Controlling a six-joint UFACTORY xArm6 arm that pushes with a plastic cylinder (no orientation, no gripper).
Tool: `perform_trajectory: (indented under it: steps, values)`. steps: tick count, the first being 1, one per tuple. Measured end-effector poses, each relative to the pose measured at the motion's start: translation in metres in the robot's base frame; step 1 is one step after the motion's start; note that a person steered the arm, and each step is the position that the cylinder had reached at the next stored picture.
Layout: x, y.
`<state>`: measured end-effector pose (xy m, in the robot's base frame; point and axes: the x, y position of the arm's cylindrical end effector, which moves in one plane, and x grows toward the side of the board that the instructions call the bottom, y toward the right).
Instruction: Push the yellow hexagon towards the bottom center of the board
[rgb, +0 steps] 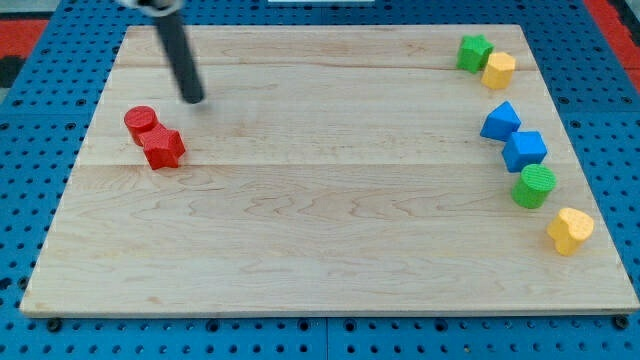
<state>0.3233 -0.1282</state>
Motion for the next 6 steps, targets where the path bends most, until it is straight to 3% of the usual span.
perform_trajectory:
  steps: [1, 3, 6]
  values:
    - [-0.01, 0.071]
    - [-0.025, 0.15]
    - [-0.037, 0.19]
